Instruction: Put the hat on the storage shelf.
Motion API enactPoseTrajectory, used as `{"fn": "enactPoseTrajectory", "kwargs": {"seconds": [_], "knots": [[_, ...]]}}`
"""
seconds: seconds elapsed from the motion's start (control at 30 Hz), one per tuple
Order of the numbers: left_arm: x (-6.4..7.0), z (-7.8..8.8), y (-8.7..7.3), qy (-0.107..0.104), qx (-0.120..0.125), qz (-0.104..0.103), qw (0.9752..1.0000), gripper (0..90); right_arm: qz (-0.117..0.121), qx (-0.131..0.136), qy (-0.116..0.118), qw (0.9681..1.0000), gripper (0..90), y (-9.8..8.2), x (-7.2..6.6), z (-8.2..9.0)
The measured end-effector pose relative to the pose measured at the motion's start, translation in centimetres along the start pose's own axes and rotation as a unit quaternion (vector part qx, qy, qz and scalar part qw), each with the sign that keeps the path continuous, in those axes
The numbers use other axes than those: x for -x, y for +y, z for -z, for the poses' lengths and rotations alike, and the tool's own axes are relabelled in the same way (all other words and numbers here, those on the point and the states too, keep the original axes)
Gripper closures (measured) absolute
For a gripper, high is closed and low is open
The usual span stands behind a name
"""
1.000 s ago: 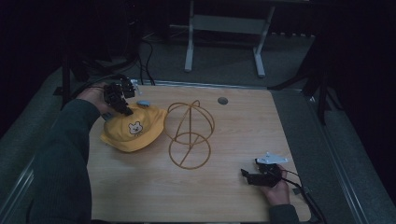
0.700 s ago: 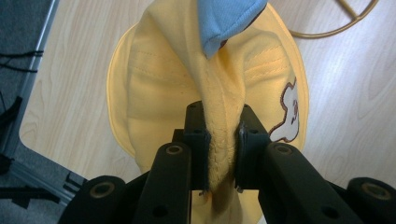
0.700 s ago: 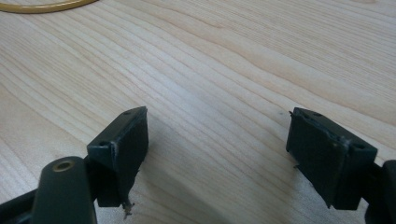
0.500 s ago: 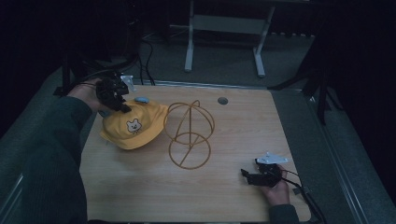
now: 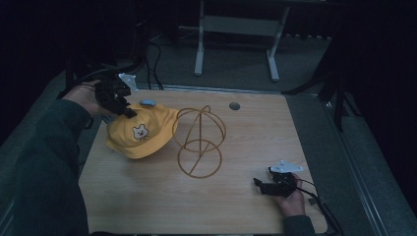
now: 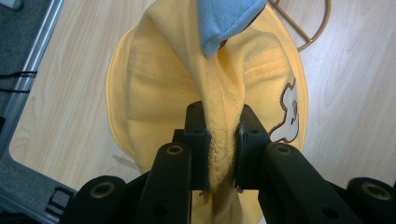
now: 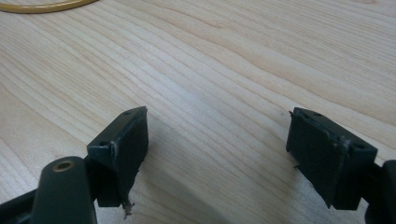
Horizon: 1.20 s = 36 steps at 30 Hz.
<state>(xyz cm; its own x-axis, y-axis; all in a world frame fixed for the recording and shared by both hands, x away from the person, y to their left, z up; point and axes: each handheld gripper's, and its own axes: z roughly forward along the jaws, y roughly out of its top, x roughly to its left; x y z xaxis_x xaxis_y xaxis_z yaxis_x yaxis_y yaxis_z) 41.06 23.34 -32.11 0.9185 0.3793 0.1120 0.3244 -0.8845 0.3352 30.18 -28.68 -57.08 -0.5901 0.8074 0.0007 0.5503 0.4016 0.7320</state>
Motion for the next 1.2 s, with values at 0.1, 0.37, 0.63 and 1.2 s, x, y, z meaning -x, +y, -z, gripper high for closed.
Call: {"fn": "enactPoseTrajectory", "kwargs": {"seconds": [0.1, 0.37, 0.63, 1.2], "knots": [[0.0, 0.3, 0.0, -0.006, -0.001, 0.001, 1.0000, 78.5, 0.000, 0.000, 0.000, 1.0000, 20.9, 0.0, 0.0, 0.0], [0.0, 1.1, -0.5, -0.021, 0.007, 0.006, 0.9997, 78.5, 0.000, 0.000, 0.000, 1.0000, 20.9, 0.0, 0.0, 0.0], [0.0, 1.9, -1.2, -0.024, 0.015, 0.013, 0.9995, 78.6, 0.001, 0.000, 0.000, 1.0000, 20.9, 0.0, 0.0, 0.0], [-0.2, 3.4, -2.5, -0.029, 0.054, 0.031, 0.9977, 78.7, 0.001, 0.000, 0.000, 1.0000, 20.9, 0.0, 0.0, 0.0]]}}
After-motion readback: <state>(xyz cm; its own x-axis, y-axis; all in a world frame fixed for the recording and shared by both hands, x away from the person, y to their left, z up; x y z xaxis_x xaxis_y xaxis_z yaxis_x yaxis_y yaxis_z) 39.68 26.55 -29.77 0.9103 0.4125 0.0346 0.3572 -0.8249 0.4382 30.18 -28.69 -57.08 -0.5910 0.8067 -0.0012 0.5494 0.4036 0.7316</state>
